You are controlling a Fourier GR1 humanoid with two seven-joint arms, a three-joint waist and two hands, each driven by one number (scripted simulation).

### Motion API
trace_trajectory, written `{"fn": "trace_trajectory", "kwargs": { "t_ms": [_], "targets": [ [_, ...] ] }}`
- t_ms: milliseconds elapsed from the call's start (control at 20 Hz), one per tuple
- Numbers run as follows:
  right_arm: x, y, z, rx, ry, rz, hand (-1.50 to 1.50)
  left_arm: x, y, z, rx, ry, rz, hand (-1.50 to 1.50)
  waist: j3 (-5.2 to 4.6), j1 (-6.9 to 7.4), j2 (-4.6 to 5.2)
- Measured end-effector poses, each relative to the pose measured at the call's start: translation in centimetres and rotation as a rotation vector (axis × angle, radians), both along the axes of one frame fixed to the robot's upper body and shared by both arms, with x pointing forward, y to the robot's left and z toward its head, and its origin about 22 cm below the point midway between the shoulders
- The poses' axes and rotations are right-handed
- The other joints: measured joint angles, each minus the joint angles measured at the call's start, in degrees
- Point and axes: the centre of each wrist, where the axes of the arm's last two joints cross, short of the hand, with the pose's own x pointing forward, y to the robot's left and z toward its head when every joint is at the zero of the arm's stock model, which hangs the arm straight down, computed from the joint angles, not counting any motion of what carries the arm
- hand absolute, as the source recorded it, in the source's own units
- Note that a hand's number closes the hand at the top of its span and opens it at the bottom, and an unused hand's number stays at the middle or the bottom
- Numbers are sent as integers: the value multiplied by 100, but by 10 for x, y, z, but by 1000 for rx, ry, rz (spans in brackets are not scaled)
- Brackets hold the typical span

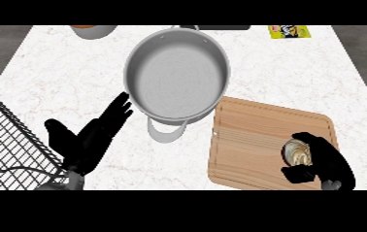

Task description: Pick the cupcake from the cutting board and place it in the pot

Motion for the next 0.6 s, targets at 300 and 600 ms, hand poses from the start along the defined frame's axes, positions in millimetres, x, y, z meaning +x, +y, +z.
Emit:
{"fn": "trace_trajectory", "kwargs": {
  "t_ms": [300, 600],
  "targets": [
    [5, -1, -4, 32, -41, 62, 150, -4, 0, -3, -2, 6, 1, 0, -1, 2, -1],
    [5, 11, -6, 6, -75, 99, 150, -1, -1, -3, -1, -5, 4, 0, 0, -1, -2]
  ]
}}
